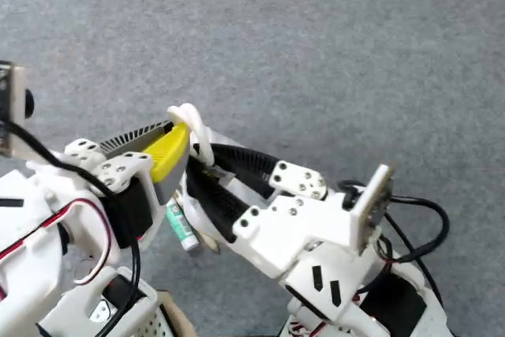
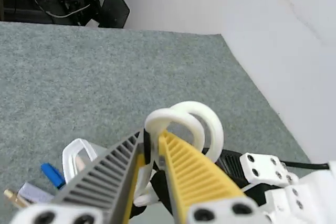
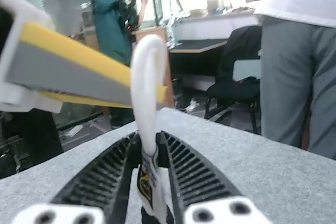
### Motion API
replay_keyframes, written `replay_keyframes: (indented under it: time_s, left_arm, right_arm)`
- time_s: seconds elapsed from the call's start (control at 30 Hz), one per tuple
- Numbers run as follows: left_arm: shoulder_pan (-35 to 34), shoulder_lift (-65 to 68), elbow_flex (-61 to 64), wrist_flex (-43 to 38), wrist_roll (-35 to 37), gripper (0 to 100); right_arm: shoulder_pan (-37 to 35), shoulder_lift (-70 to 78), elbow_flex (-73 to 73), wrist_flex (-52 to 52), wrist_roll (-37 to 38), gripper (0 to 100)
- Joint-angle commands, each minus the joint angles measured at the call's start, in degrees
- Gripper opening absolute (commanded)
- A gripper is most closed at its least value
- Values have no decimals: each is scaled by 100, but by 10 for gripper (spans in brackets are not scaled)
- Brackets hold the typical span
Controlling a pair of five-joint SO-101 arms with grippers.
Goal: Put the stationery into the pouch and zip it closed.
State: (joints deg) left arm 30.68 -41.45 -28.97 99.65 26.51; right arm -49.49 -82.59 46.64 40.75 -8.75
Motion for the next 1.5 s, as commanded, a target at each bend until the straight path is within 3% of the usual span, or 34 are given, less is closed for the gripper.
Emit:
replay_keyframes:
  time_s: [0.0,0.13,0.33,0.53,0.77,0.93,1.13,1.47]
  left_arm:
    - [-690,-149,-242,-554,26,30]
    - [-989,-343,-180,-703,-9,46]
    - [-549,-624,-154,123,-35,272]
    - [-180,-642,-136,123,-44,260]
    - [-207,-651,-119,123,-352,256]
    - [-963,-651,-13,123,-404,256]
    - [-1508,-1064,1042,123,-378,256]
    - [-1833,-2356,3415,105,-413,261]
  right_arm:
    - [193,-57,-57,-141,53,12]
    - [211,-22,-48,-334,53,12]
    - [237,-13,-40,-422,53,12]
    - [237,-13,-40,-431,53,12]
    - [246,-13,-171,-448,53,12]
    - [246,-13,-620,-457,62,12]
    - [519,-13,-1086,-457,62,12]
    - [791,-13,-1965,-413,26,11]
